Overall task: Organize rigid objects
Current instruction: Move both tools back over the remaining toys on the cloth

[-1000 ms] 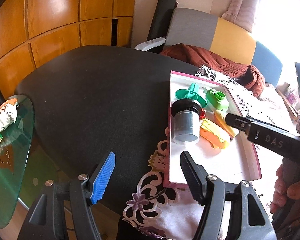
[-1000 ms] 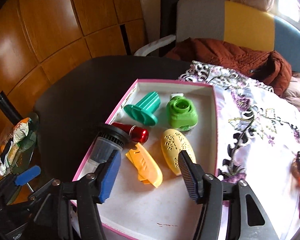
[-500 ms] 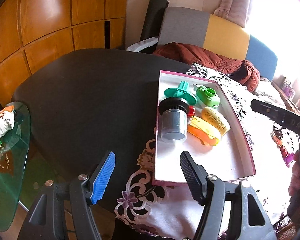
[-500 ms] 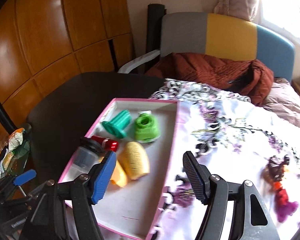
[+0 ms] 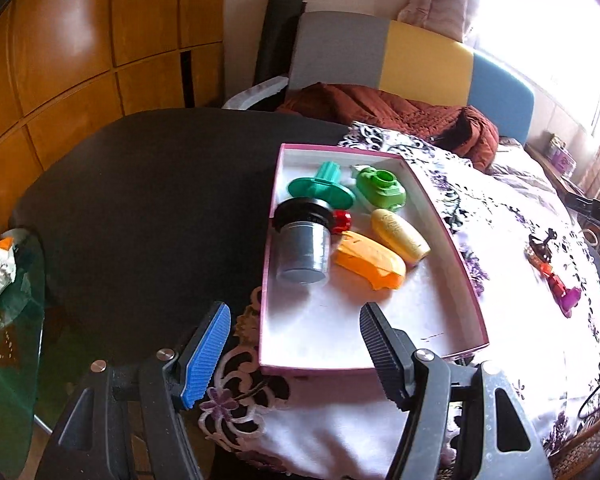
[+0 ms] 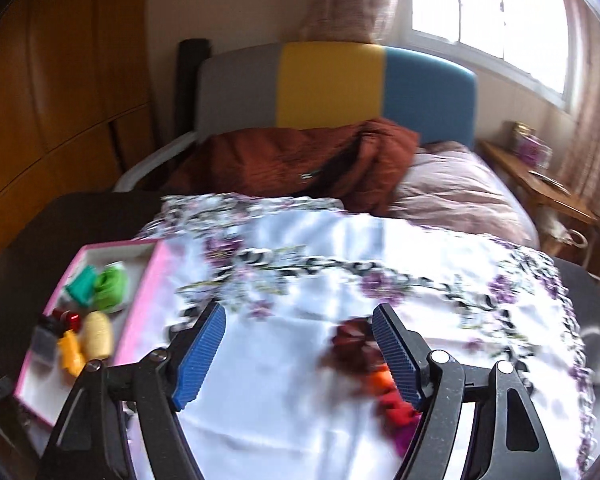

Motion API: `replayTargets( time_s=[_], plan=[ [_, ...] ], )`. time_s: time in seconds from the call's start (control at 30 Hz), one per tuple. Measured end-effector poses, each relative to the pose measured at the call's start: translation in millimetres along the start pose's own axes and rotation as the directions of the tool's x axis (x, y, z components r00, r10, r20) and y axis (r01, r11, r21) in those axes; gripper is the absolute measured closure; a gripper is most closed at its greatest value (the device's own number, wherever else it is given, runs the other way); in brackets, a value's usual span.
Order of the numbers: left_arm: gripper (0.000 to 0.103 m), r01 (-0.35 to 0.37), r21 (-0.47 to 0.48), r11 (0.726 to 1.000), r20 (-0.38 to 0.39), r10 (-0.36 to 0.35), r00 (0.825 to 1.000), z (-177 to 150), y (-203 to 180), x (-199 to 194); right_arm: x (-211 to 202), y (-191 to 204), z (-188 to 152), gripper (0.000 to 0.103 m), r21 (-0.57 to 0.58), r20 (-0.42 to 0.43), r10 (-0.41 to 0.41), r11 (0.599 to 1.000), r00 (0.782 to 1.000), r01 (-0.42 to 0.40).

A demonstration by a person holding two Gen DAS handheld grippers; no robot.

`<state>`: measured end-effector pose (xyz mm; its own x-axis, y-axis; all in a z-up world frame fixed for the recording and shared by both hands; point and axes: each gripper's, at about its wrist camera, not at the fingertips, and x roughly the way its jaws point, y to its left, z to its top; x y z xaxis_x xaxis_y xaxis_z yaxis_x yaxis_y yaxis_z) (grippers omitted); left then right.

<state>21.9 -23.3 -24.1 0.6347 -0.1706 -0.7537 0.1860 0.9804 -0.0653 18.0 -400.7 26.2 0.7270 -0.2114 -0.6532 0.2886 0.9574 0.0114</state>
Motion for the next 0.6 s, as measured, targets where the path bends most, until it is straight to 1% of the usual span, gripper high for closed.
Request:
replayTargets(
  time_s=[0.07, 0.17, 0.27, 0.3, 0.33, 0.37, 0.43, 0.5, 0.6],
  plan=[
    [0.035, 0.015, 0.017, 1.000, 0.003, -0.015, 1.000, 1.8, -7.5, -0.6, 0.8, -28.1, -0.6, 0.023, 0.036, 0.011, -0.057, 0.998, 0.998, 0.057],
    [0.035, 0.042, 0.046, 0.998, 0.009, -0.042, 0.999, 5.4, -18.8, -2.2, 4.1, -69.9, -5.6, 0.023, 0.105, 0.015, -0.153, 0.983, 0.988, 0.151],
    [0.035, 0.062, 0.078, 0.995, 0.018, -0.063, 0.998, 11.5, -34.7, -2.1, 7.3, -108.6, -20.8, 0.023, 0.204, 0.015, -0.246, 0.950, 0.969, 0.238],
    [0.035, 0.071, 0.088, 0.994, 0.020, -0.073, 0.997, 13.9, -40.9, -2.2, 10.4, -121.2, -28.2, 0.023, 0.249, -0.009, -0.268, 0.932, 0.963, 0.262],
    [0.035, 0.079, 0.094, 0.992, 0.023, -0.082, 0.996, 16.9, -47.1, -1.1, 16.4, -132.4, -31.4, 0.023, 0.287, -0.073, -0.278, 0.914, 0.958, 0.287],
    [0.035, 0.089, 0.099, 0.991, 0.027, -0.092, 0.995, 19.2, -53.2, -1.1, 19.0, -142.3, -32.4, 0.023, 0.331, -0.093, -0.264, 0.901, 0.960, 0.280],
    [0.035, 0.114, 0.118, 0.986, 0.021, -0.117, 0.993, 24.3, -68.6, 1.9, 17.5, -155.6, -32.4, 0.023, 0.390, -0.081, -0.251, 0.882, 0.965, 0.263],
    [0.035, 0.140, 0.152, 0.978, 0.003, -0.142, 0.990, 28.6, -87.1, 6.6, 16.4, -160.7, -34.0, 0.022, 0.408, -0.091, -0.257, 0.872, 0.962, 0.271],
    [0.035, 0.196, 0.213, 0.957, -0.038, -0.192, 0.981, 32.6, -119.6, 16.2, 15.6, -163.9, -35.4, 0.020, 0.437, -0.093, -0.239, 0.862, 0.966, 0.256]
  ],
)
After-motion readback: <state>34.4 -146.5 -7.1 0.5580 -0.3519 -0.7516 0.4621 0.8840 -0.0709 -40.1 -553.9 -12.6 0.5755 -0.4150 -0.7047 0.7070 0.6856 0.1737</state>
